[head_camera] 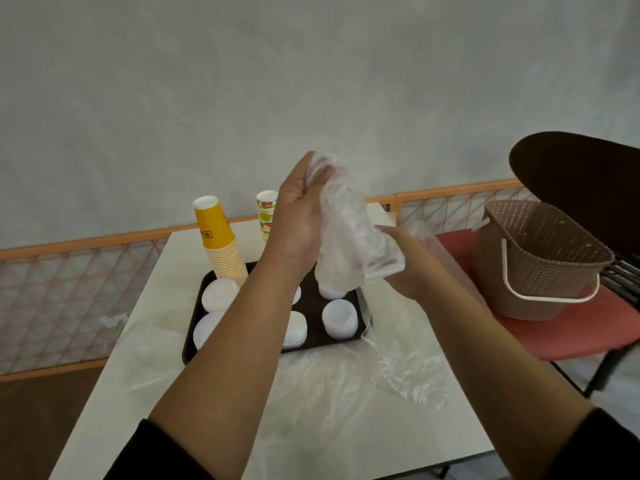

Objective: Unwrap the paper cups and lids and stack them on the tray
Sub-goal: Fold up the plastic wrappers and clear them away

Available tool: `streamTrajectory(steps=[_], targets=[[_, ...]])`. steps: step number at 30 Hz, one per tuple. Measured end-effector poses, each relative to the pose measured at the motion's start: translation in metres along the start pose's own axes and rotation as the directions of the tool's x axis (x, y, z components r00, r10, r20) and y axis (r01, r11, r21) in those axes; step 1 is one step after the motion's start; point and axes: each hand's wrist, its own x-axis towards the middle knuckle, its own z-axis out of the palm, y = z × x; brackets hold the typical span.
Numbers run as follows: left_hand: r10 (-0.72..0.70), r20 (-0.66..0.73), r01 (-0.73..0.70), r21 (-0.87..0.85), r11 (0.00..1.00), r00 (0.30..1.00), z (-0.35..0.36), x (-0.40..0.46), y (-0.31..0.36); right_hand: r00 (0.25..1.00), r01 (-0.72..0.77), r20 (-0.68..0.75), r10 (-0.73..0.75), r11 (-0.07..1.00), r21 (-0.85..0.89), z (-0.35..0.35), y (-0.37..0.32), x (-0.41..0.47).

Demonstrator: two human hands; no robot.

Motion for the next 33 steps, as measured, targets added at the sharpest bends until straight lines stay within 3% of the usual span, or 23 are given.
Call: streamTrajectory(steps=[3, 5, 10, 14, 21, 25, 30, 33], targets=[[0.005, -0.05, 0.002, 0.15, 0.989, 0.999, -0.008, 0.004, -0.003, 0.981, 0.187, -0.039, -0.189, 0.981, -0.056, -0.014, -0.008, 0.01], [-0.018, -0.062, 0.031, 0.217, 0.976, 0.998, -0.009, 0.004, -0.005, 0.96, 0.278, 0.033, -0.277, 0.961, -0.005, -0.021, -0.013, 0.014], [-0.079, -0.068, 0.093, 0.231, 0.968, 0.995, 0.007, -0.001, -0.008, 0.953, 0.178, 0.272, -0.136, 0.974, -0.138, 0.006, 0.005, 0.013], [-0.065, 0.047, 0.049, 0.28, 0.959, 0.997, 0.0, -0.001, -0.003, 0.982, 0.049, 0.176, -0.068, 0.993, 0.107, 0.01, 0.022, 0.019], [-0.068, 0.268, -0.018, 0.304, 0.953, 0.961, -0.026, -0.013, -0.021, 0.999, 0.037, 0.02, -0.048, 0.929, 0.369, -0.004, 0.013, 0.044], [-0.083, 0.178, 0.016, 0.347, 0.938, 0.981, -0.025, -0.018, -0.033, 0.995, 0.096, -0.047, -0.084, 0.905, 0.413, 0.001, 0.015, 0.045], [-0.002, 0.122, -0.067, 0.556, 0.828, 0.993, -0.024, -0.017, -0.049, 0.967, 0.242, -0.149, -0.208, 0.934, 0.263, 0.018, 0.018, 0.041], [0.009, 0.104, -0.07, 0.599, 0.798, 0.995, -0.023, -0.015, -0.054, 0.972, 0.225, -0.136, -0.191, 0.922, 0.314, 0.022, 0.019, 0.042]])
